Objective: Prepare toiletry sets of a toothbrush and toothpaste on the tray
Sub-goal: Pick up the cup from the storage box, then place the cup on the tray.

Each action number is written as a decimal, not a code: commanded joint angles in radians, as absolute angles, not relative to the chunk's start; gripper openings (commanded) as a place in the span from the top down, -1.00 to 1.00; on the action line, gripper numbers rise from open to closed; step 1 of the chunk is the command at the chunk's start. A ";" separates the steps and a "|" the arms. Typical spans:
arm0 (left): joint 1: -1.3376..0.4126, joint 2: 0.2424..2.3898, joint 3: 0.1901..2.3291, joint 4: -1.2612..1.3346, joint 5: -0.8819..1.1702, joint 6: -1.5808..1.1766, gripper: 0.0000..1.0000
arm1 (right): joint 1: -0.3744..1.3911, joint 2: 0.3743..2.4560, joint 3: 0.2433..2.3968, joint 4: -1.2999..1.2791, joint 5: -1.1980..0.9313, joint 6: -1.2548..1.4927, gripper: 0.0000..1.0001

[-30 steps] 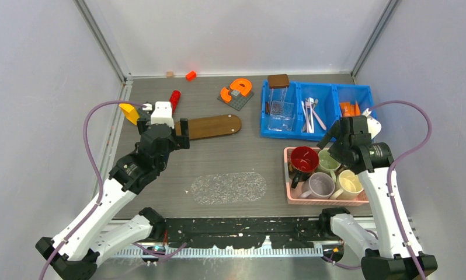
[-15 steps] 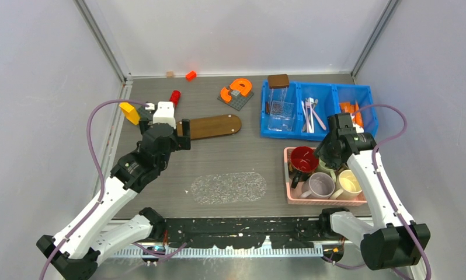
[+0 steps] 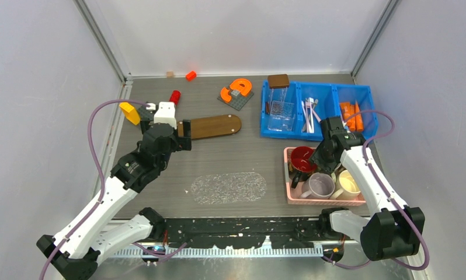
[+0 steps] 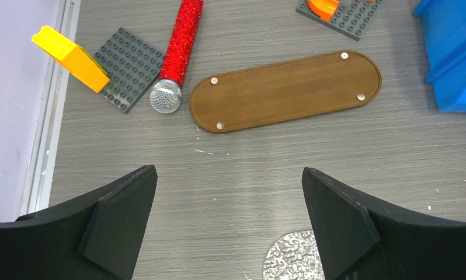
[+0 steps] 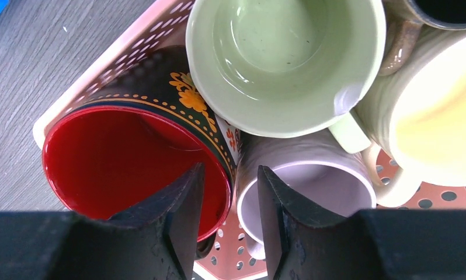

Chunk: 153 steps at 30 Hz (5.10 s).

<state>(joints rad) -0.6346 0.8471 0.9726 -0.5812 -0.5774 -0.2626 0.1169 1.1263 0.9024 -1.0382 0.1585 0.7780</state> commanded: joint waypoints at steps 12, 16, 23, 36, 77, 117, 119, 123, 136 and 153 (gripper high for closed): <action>-0.631 0.847 1.010 -0.570 -0.556 -0.280 -0.99 | 0.144 1.192 0.907 -0.944 0.159 0.789 0.26; -0.630 0.858 1.013 -0.574 -0.538 -0.281 -0.99 | 0.144 1.207 0.886 -0.927 0.166 0.784 0.32; -0.632 0.899 1.053 -0.604 -0.427 -0.291 -0.99 | 0.147 1.175 0.919 -0.969 0.174 0.739 0.76; -0.633 1.020 1.181 -0.713 -0.193 -0.418 -0.99 | 0.162 1.060 1.235 -1.208 0.220 0.656 0.99; -0.959 1.304 1.189 -0.462 -0.392 -0.795 -0.52 | 0.872 1.490 1.583 -1.139 0.484 1.021 0.99; -0.543 1.373 1.342 -0.683 -0.323 -0.600 1.00 | 0.891 1.076 1.239 -0.781 0.663 0.847 -0.99; -0.478 1.387 1.371 -0.685 -0.304 -0.588 1.00 | 0.891 1.028 1.206 -0.778 0.712 0.831 -0.99; -0.332 1.444 1.434 -0.682 -0.238 -0.580 1.00 | 0.891 0.940 1.133 -0.757 0.783 0.813 -0.99; -0.108 1.675 1.553 -0.694 -0.142 -0.499 1.00 | 0.891 0.833 1.050 -0.738 0.848 0.783 -0.99; -0.104 1.744 1.589 -0.707 -0.144 -0.363 1.00 | 0.891 0.839 1.038 -0.719 0.833 0.770 -0.99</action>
